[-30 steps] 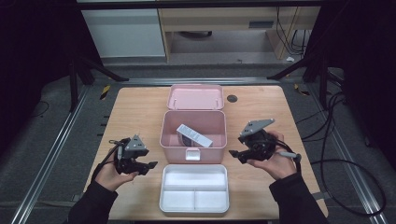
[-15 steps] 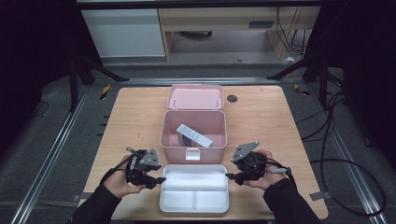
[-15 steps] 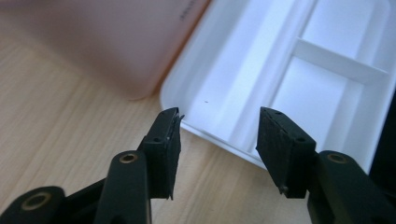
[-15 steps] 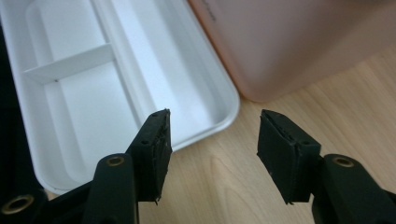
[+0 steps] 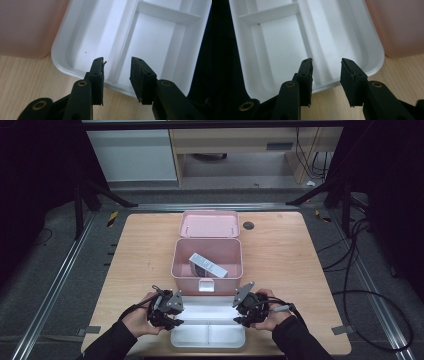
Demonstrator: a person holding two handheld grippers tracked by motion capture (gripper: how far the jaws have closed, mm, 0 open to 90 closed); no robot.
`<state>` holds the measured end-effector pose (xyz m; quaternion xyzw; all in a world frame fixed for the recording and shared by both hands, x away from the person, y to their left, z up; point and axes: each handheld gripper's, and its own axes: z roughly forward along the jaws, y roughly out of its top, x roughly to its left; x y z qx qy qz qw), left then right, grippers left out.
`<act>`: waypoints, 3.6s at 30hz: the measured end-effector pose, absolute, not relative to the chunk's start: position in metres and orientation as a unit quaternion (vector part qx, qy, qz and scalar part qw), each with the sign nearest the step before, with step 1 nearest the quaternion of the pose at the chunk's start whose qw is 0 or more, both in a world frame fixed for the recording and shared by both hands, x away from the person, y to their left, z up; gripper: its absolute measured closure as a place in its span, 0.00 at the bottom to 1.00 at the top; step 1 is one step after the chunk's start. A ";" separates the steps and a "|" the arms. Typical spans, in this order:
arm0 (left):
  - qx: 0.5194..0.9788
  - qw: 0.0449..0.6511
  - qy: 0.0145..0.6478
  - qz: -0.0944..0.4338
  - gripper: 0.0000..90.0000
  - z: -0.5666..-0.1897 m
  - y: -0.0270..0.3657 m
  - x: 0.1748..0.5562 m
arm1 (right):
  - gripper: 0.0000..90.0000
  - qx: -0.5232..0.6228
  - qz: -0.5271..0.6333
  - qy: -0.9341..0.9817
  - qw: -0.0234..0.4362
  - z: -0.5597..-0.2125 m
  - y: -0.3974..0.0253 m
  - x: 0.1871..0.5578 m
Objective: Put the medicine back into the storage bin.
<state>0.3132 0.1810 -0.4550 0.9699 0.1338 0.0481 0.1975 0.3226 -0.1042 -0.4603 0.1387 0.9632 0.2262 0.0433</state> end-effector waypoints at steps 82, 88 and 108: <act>0.988 0.147 0.018 0.050 0.99 -0.311 0.168 0.361 | 0.96 0.052 0.199 0.978 0.046 -0.324 -0.094 0.362; 0.987 0.150 0.018 0.058 0.99 -0.298 0.171 0.392 | 0.96 0.050 0.214 0.974 0.060 -0.313 -0.095 0.390; 0.990 0.127 0.026 0.049 0.98 -0.321 0.170 0.481 | 0.97 0.052 0.209 0.974 0.071 -0.333 -0.087 0.470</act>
